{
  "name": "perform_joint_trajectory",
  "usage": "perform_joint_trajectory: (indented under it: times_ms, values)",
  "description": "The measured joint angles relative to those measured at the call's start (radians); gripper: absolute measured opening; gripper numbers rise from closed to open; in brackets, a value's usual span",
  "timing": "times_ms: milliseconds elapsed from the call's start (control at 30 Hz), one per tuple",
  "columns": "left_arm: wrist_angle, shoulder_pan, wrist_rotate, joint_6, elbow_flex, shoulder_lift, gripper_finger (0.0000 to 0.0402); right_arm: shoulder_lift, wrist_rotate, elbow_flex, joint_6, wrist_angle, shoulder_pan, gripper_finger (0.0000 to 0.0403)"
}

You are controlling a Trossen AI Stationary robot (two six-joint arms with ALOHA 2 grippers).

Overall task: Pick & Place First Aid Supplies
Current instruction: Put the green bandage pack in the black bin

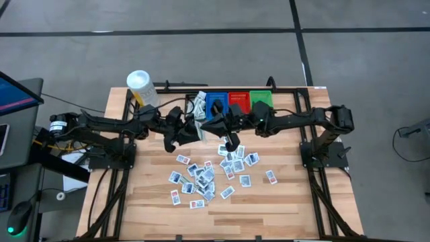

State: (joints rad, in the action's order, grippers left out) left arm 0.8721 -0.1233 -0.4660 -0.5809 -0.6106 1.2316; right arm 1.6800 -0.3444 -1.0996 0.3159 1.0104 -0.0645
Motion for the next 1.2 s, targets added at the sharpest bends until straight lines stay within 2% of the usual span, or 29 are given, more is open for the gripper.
perform_joint_trajectory:
  times_ms: [267, 800, 933, 1100, 1200]
  values:
    - [0.026, 0.039, -0.024, 0.042, 0.0, 0.0, 0.0137, 0.01, -0.01, -0.009, 0.018, -0.063, -0.017, 0.0]
    - [0.036, 0.04, -0.034, 0.052, 0.0, 0.0, 0.0133, 0.007, -0.036, -0.009, 0.034, -0.098, -0.017, 0.0]
    - [0.036, 0.04, -0.033, 0.052, 0.0, 0.0, 0.0097, 0.007, -0.036, -0.009, 0.034, -0.098, -0.016, 0.0]
    - [0.034, 0.033, -0.033, 0.061, 0.0, 0.0, 0.0017, 0.007, -0.037, -0.009, 0.049, -0.094, -0.016, 0.0]
    - [0.034, 0.03, -0.027, 0.065, 0.0, 0.0, 0.0008, 0.006, -0.036, -0.009, 0.06, -0.089, -0.016, 0.0004]
